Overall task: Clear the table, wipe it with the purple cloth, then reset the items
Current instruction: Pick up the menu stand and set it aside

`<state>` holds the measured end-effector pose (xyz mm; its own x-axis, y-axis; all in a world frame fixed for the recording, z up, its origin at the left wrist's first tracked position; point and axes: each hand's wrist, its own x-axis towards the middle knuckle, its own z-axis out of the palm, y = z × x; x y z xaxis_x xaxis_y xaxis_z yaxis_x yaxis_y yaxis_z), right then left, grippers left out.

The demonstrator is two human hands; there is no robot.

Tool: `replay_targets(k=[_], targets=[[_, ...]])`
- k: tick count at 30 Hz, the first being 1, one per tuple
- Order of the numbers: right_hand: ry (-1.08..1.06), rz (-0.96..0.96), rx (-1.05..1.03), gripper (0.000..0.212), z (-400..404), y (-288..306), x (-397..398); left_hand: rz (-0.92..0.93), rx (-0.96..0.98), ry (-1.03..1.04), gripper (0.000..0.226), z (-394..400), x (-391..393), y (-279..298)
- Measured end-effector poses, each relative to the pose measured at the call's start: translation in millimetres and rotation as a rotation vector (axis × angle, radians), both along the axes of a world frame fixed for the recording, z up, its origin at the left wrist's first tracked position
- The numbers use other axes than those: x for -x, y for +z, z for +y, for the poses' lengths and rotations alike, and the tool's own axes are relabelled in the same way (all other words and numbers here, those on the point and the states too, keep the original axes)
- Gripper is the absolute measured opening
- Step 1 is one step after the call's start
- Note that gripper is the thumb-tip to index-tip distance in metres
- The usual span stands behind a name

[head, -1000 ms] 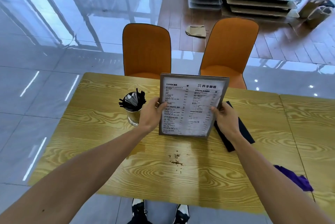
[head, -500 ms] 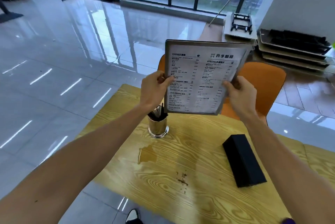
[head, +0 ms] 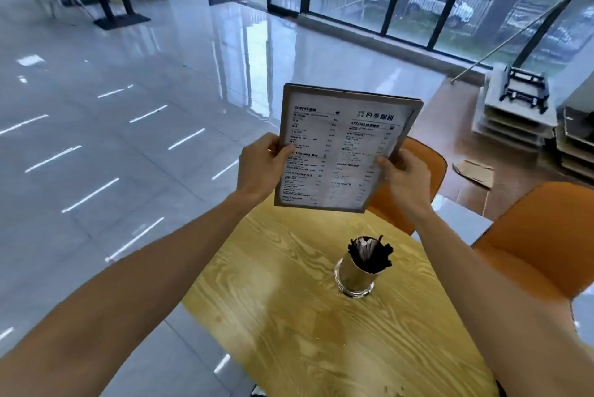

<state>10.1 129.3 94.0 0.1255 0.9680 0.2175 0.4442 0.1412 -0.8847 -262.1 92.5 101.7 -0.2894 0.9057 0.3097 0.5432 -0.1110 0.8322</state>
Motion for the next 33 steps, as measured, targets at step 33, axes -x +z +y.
replay_targets(k=[33], targets=[[0.115, -0.296, 0.382, 0.007, 190, -184, 98, -0.168, 0.476, 0.094, 0.020, 134, 81, -217]])
